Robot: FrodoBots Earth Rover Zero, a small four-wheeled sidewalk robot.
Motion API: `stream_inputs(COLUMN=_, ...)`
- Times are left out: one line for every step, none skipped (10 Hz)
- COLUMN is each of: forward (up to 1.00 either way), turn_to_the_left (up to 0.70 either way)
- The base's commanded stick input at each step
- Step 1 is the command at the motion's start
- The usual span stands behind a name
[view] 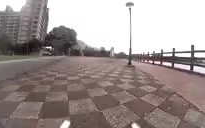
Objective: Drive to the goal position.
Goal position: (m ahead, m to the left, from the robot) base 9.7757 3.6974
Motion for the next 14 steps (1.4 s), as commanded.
stream_inputs(forward=0.7, turn_to_the_left=0.13)
stream_inputs(forward=0.7, turn_to_the_left=0.32)
stream_inputs(forward=0.7, turn_to_the_left=0.42)
stream_inputs(forward=0.7, turn_to_the_left=0.42)
stream_inputs(forward=0.7, turn_to_the_left=0.11)
stream_inputs(forward=0.7, turn_to_the_left=0.07)
stream_inputs(forward=0.7, turn_to_the_left=0.07)
stream_inputs(forward=0.7, turn_to_the_left=0.07)
stream_inputs(forward=0.7, turn_to_the_left=0.24)
stream_inputs(forward=0.7, turn_to_the_left=0.42)
stream_inputs(forward=0.7, turn_to_the_left=0.42)
stream_inputs(forward=0.7, turn_to_the_left=0.42)
stream_inputs(forward=0.7, turn_to_the_left=0.42)
stream_inputs(forward=0.7, turn_to_the_left=0.42)
